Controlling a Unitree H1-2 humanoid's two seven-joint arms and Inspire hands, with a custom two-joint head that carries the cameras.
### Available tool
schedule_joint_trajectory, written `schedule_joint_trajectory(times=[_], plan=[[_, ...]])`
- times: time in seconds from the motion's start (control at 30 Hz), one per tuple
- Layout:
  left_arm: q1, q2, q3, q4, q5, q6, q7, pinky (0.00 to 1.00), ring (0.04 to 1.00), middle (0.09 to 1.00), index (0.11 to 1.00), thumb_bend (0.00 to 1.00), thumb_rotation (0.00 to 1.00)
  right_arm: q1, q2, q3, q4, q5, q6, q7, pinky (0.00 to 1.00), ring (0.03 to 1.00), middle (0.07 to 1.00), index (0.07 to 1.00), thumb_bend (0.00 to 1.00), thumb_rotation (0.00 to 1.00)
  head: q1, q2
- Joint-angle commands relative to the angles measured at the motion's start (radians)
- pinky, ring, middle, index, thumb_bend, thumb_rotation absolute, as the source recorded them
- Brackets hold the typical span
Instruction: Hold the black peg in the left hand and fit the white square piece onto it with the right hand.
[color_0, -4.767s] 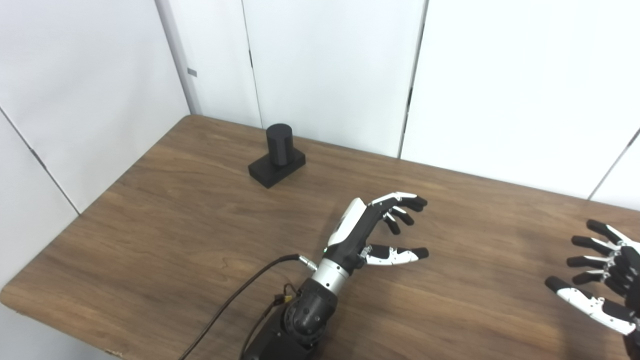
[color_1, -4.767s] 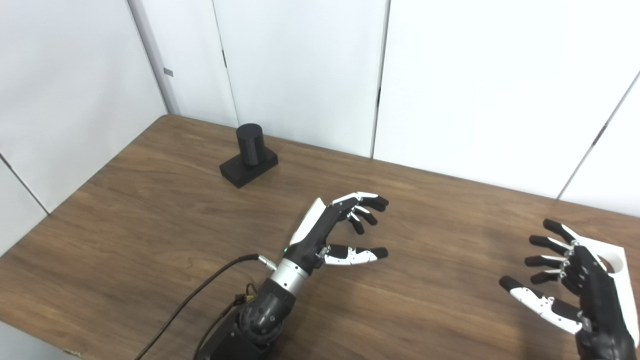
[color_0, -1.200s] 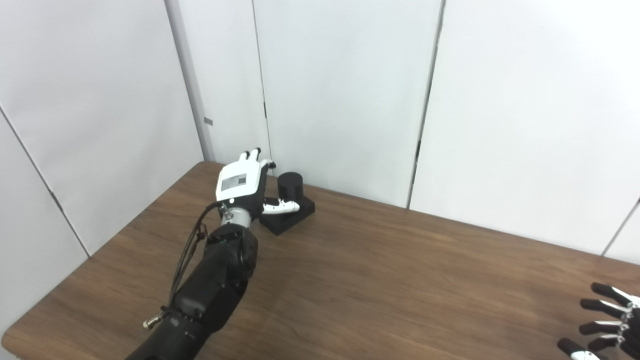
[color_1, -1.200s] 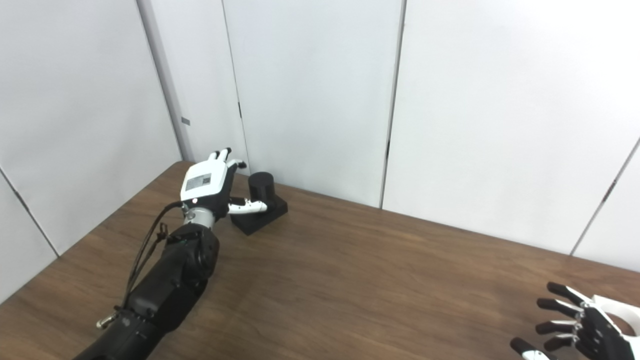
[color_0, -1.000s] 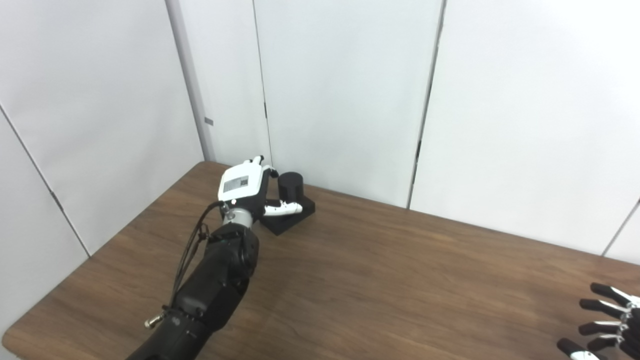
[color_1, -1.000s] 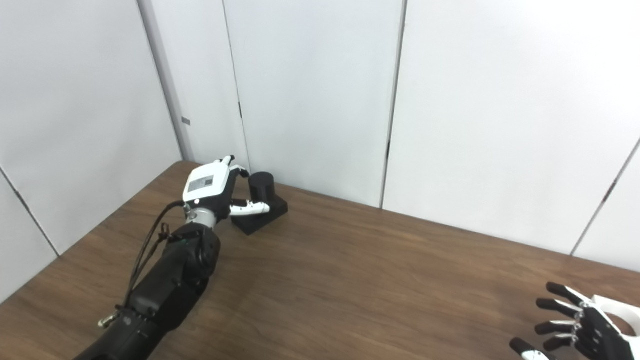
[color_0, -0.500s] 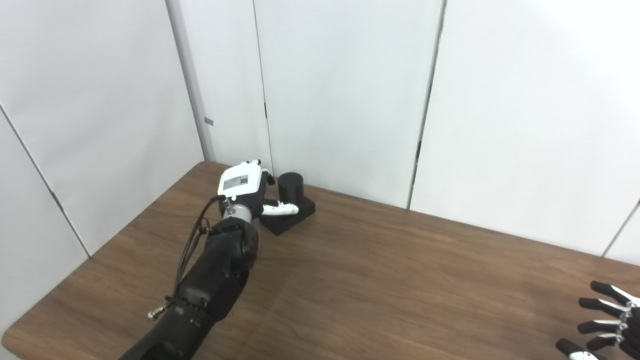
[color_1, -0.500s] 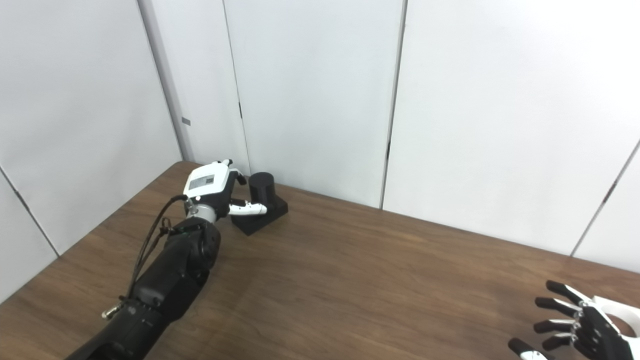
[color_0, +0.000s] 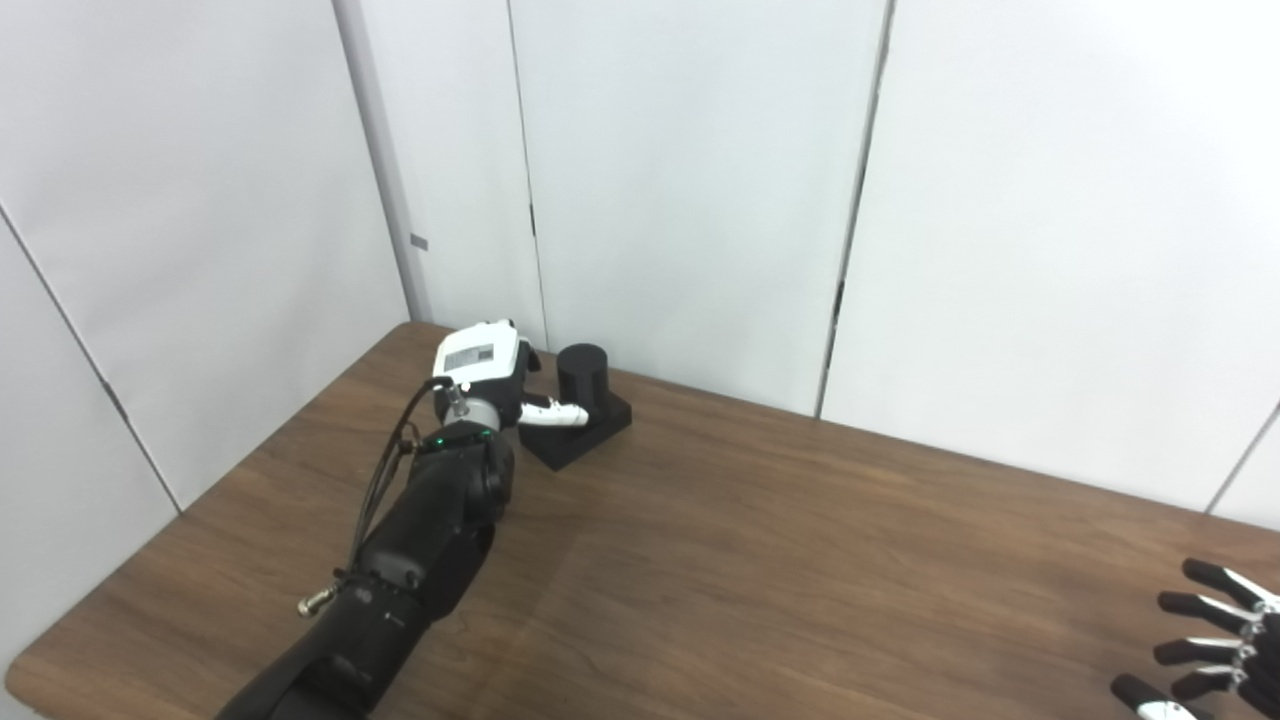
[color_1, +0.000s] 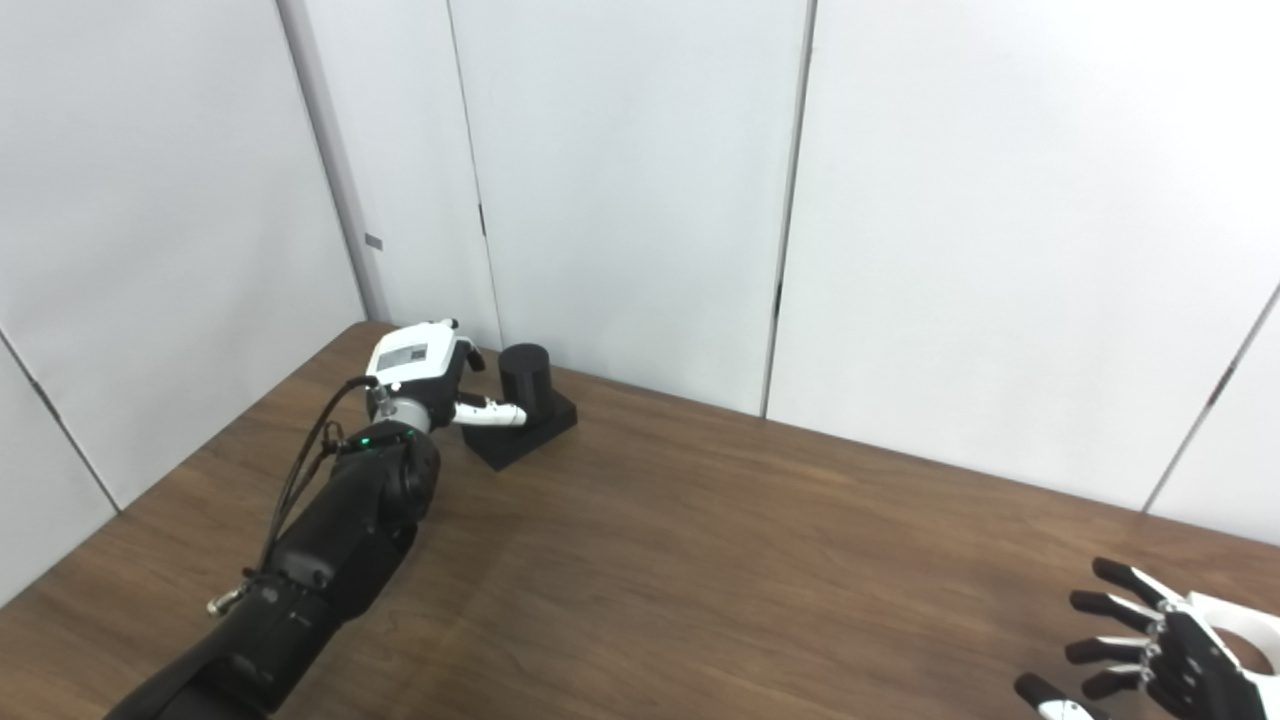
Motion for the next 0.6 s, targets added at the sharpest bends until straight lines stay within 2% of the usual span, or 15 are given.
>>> schedule_joint_trajectory(times=[0.0,0.17,0.57], plan=[[-0.061,0.022,0.005,0.001,0.013,0.004,0.015,0.87,1.0,0.989,0.711,1.0,0.63,-0.022,-0.001,-0.003,-0.048,0.001,-0.007,-0.001,0.4,0.543,0.702,0.787,0.56,0.0,0.001,0.001],[-0.068,0.021,-0.02,0.02,0.027,0.004,-0.008,0.9,1.0,0.992,0.763,1.0,0.62,-0.019,0.001,-0.003,-0.063,-0.001,0.006,-0.001,0.4,0.546,0.706,0.794,0.56,0.0,-0.001,0.003],[-0.083,0.039,-0.096,0.071,0.006,0.002,-0.024,0.93,1.0,0.985,0.752,1.0,0.56,-0.013,0.006,-0.001,-0.103,-0.012,0.035,0.0,0.42,0.561,0.717,0.802,0.53,0.0,-0.01,0.012]])
